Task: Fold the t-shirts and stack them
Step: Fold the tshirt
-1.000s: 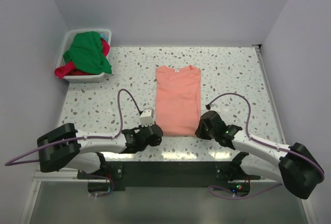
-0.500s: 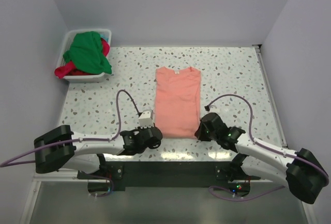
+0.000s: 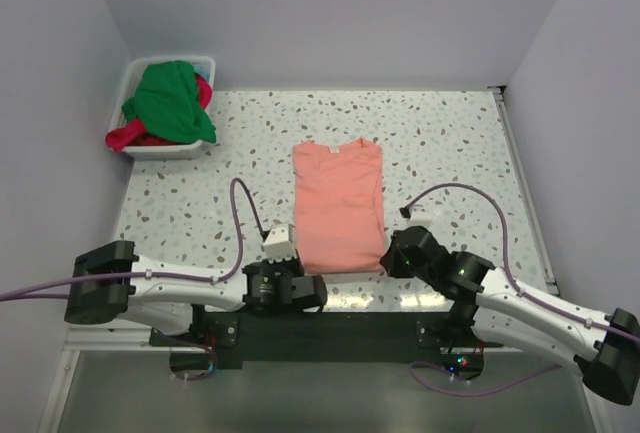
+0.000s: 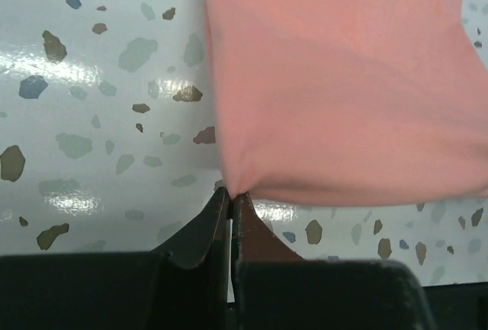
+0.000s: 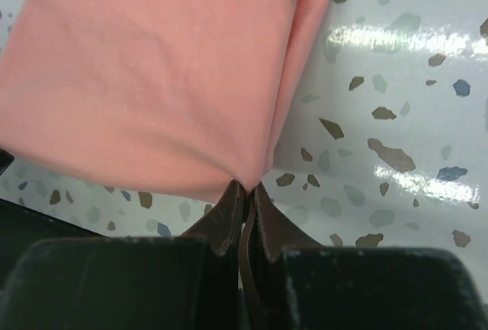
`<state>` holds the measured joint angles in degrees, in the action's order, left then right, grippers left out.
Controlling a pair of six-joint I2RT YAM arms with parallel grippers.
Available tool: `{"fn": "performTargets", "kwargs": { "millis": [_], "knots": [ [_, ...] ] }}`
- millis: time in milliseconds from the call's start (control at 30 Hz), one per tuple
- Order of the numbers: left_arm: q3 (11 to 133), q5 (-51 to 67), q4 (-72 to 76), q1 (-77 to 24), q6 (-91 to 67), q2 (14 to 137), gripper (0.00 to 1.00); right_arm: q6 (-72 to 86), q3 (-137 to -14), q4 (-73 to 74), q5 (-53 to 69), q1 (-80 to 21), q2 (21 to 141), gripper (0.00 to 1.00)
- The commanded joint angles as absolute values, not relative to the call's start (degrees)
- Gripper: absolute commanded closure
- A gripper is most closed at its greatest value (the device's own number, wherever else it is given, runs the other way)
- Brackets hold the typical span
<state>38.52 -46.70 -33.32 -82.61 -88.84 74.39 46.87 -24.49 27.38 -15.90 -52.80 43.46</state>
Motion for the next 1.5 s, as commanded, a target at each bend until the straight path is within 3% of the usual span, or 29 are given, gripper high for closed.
{"fn": "performTargets", "kwargs": {
  "millis": [0, 300, 567, 800, 1100, 1467],
  "knots": [
    [44.02, -56.68, -48.42, -82.88, -100.45, 75.41, 1.0, 45.18, -30.84, 32.16, -23.99, -53.0, 43.15, 1.0],
    [52.55, -60.38, -58.19, -79.81, -106.97, 81.3, 1.0, 42.45, -37.0, 31.29, -31.19, -53.0, 46.67, 1.0],
    [53.17, -59.07, -38.8, -68.56, -82.99, 77.87, 1.0, 40.34, -41.22, 29.88, -34.1, -53.0, 51.24, 1.0],
    [54.57, -50.9, -22.6, -61.35, -62.78, 78.92, 1.0, 38.68, -43.06, 27.69, -36.91, -53.0, 53.43, 1.0],
    [59.4, -49.13, -18.54, -56.25, -56.26, 81.74, 1.0, 32.0, -48.51, 21.11, -40.69, -51.33, 60.55, 1.0],
    [62.66, -48.78, -16.8, -50.89, -53.53, 85.95, 1.0, 24.97, -53.87, 10.82, -34.37, -41.31, 69.86, 1.0]
  ]
}}
